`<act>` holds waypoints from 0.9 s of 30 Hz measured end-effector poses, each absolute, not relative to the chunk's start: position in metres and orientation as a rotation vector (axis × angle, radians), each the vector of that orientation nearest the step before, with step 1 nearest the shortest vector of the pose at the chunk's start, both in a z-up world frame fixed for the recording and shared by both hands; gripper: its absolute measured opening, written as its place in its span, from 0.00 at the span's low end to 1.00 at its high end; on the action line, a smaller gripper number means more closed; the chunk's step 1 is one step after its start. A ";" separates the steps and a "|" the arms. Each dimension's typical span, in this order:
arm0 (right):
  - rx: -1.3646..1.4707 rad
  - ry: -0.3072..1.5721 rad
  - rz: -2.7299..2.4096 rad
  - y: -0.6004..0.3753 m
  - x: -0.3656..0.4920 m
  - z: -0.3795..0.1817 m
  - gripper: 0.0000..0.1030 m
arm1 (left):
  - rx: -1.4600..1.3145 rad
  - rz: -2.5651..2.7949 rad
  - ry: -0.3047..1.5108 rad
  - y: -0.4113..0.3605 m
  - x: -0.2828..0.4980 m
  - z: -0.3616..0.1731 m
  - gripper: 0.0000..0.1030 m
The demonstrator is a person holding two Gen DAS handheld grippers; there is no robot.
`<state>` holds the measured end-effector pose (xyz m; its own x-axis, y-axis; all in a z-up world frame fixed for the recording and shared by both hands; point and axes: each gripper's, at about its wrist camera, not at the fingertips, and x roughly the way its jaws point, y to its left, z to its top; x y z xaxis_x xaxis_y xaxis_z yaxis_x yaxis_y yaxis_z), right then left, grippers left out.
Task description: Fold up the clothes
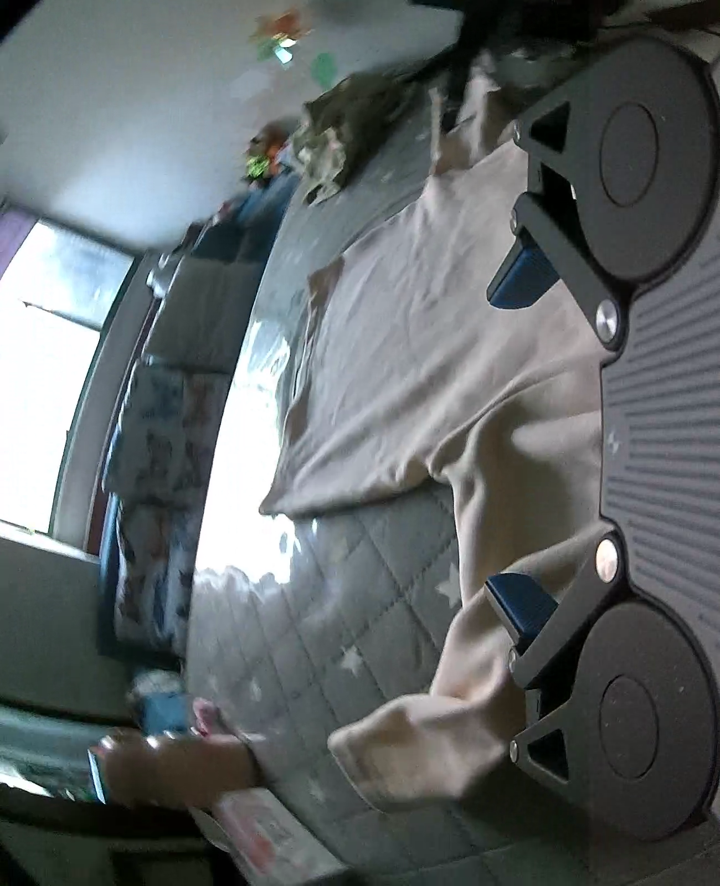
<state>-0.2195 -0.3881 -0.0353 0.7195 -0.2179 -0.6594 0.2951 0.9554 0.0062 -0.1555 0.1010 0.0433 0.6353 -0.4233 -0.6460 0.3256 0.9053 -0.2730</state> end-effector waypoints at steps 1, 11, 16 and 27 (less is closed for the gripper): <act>0.114 0.712 -0.286 -0.388 -0.219 -0.035 1.00 | -0.141 -0.420 0.763 0.100 -0.155 0.044 1.00; 0.116 0.699 -0.287 -0.388 -0.221 -0.037 1.00 | -0.126 -0.283 0.786 0.099 -0.154 0.034 1.00; 0.118 0.696 -0.286 -0.388 -0.221 -0.037 1.00 | -0.088 0.041 0.767 0.126 -0.175 0.039 0.99; 0.117 0.693 -0.287 -0.388 -0.221 -0.038 1.00 | -0.126 0.217 0.690 0.169 -0.178 0.056 0.99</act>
<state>-0.2212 -0.3879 -0.0378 0.7318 -0.2213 -0.6445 0.2988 0.9542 0.0117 -0.1778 0.1693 0.0558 0.7503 0.1562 -0.6424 -0.2394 0.9699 -0.0438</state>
